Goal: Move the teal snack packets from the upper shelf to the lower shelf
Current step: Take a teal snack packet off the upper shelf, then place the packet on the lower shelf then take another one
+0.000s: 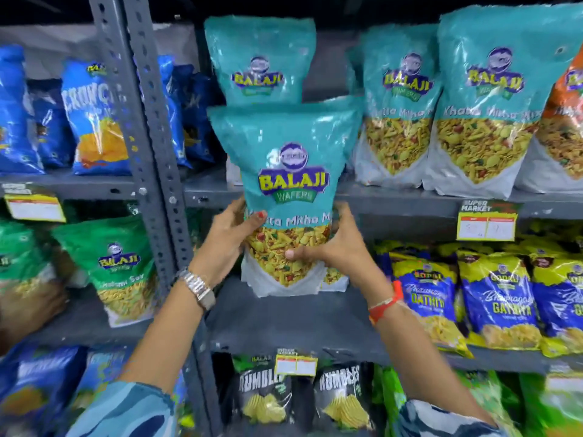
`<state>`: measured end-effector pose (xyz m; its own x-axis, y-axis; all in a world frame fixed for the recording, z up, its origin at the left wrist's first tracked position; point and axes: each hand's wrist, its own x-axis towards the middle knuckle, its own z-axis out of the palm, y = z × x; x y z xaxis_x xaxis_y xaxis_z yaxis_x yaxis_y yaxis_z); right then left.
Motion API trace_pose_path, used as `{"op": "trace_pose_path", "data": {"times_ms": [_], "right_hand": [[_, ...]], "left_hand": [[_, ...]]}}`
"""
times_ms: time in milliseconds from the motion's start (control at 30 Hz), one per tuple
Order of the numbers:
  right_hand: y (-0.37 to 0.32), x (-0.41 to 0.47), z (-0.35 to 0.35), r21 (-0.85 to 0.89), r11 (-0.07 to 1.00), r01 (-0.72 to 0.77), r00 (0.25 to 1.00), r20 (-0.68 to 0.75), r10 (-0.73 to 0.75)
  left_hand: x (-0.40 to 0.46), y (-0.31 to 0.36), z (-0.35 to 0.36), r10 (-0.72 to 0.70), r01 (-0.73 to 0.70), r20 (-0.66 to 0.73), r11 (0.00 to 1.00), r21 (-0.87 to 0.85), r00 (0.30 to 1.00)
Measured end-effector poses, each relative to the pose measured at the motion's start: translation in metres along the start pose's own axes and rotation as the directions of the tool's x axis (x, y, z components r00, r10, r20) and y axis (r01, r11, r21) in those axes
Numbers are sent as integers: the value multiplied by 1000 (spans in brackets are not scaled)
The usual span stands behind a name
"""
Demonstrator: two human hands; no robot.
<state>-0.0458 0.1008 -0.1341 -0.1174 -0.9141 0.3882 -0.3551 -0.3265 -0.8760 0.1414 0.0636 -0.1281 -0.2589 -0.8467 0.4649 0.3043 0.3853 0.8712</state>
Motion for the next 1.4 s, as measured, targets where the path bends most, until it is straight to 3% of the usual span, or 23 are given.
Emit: {"op": "trace_pose_path", "data": {"times_ms": [133, 333, 433, 733, 967, 1067, 1167, 1233, 1400], "right_hand": [[52, -13, 41, 14, 996, -90, 996, 14, 90], [109, -12, 88, -72, 980, -184, 983, 3, 185], [133, -1, 107, -110, 974, -197, 980, -4, 198], [187, 29, 145, -6, 957, -291, 957, 12, 291], [195, 35, 135, 96, 965, -242, 962, 151, 226], [198, 24, 118, 114, 966, -230, 970, 105, 219], [182, 9, 92, 176, 967, -184, 979, -53, 196], [165, 1, 67, 228, 967, -115, 966, -201, 162], [113, 1, -3, 228, 970, 87, 876, -481, 35]], "left_hand": [[-25, -55, -30, -107, 109, -109, 994, 12, 988], [-37, -117, -57, -149, 232, -313, 941, 245, 938], [-31, -142, -67, -187, 292, -377, 925, 244, 907], [5, -192, -93, -244, 396, -569, 904, 159, 786], [3, -194, -81, -233, 342, -664, 939, 36, 710], [-9, -191, -53, -88, 316, -734, 932, 178, 674], [-15, -178, -16, 170, 243, -611, 811, 532, 773], [-8, -160, 12, 280, 129, -506, 765, 631, 816], [15, -104, 85, 421, -243, -260, 821, 517, 869]]}}
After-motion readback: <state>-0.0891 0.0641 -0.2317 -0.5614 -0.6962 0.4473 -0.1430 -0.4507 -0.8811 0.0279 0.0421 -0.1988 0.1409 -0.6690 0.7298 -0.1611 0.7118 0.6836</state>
